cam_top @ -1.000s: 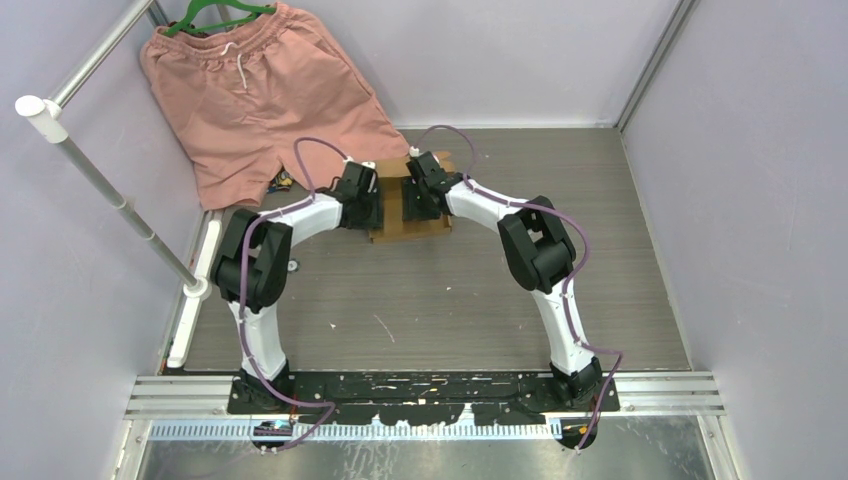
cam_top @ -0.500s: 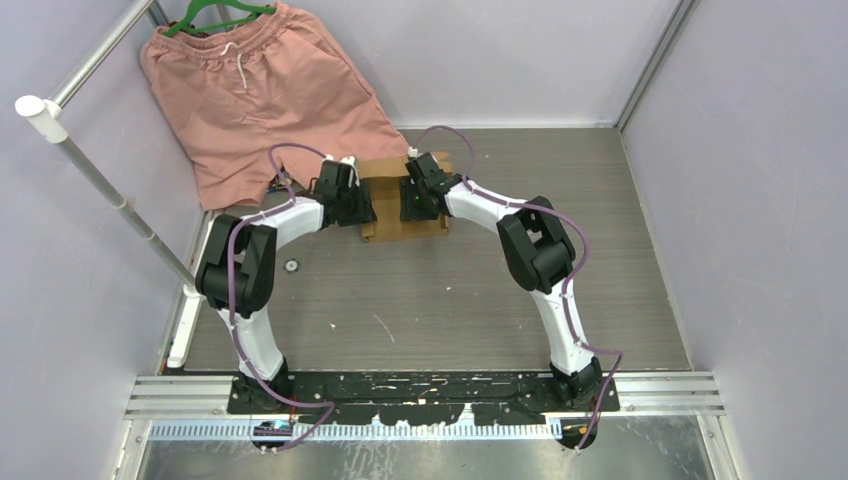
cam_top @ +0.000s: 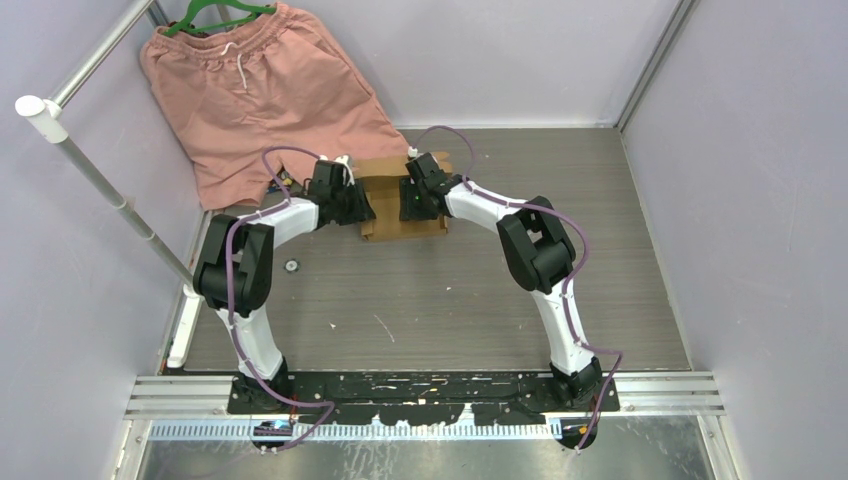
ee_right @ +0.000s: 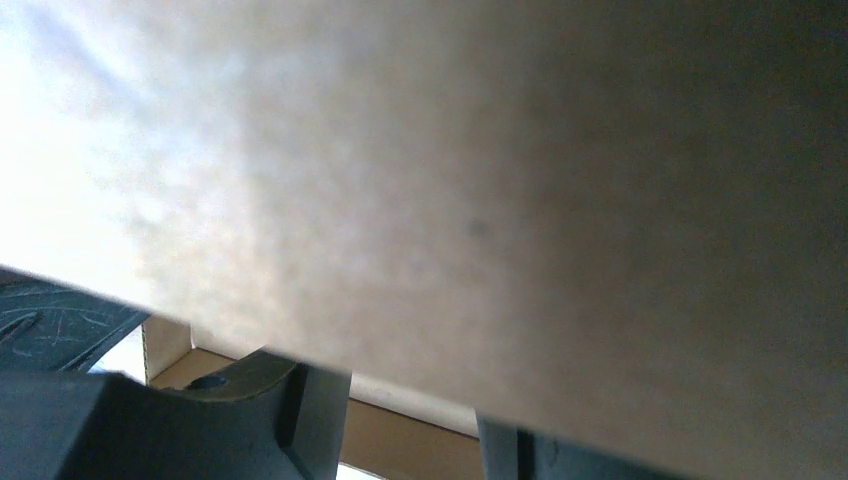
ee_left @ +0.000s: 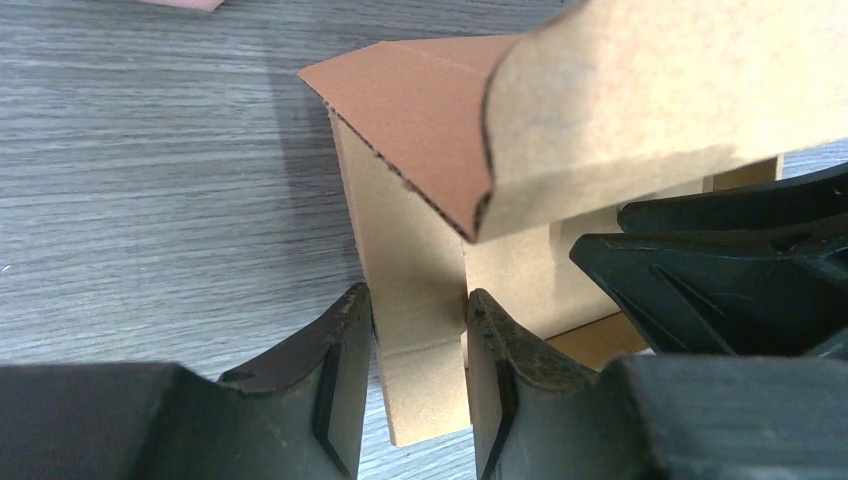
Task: Fold the paper box
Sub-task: Fold the paper box at the center of the board.
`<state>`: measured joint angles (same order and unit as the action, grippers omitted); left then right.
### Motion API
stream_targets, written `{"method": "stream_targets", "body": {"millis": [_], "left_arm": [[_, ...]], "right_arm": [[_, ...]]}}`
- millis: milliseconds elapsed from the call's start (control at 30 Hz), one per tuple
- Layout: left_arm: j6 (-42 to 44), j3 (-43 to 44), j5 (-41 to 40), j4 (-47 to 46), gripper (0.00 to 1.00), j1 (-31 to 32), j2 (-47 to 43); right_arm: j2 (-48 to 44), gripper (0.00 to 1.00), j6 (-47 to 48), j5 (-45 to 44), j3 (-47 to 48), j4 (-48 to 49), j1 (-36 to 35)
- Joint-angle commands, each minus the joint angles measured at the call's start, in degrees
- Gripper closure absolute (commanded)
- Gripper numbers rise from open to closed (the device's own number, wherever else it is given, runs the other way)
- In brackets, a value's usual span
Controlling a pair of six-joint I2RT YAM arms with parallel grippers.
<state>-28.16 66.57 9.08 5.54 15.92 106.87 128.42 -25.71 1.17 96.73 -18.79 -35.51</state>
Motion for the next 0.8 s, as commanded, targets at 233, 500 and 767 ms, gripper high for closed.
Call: {"method": "stream_targets", "body": {"millis": [233,500,767], "left_arm": [[-0.29,1.38,6.76,-5.84,0.73,-0.28,0.36],[1.83,1.39,5.82,-3.42,0.64,0.16,0.94],[1.47,0.92,13.24,-7.48,0.56,0.16,1.89]], "right_arm": [[5.08,0.5,-0.04,2.62,-3.31,-7.86,-0.56],[5.6,0.5,0.05,3.05,-3.13,-8.02,-0.53],[5.95,0.48,0.35,3.28,-2.87,-8.25,-0.64]]}}
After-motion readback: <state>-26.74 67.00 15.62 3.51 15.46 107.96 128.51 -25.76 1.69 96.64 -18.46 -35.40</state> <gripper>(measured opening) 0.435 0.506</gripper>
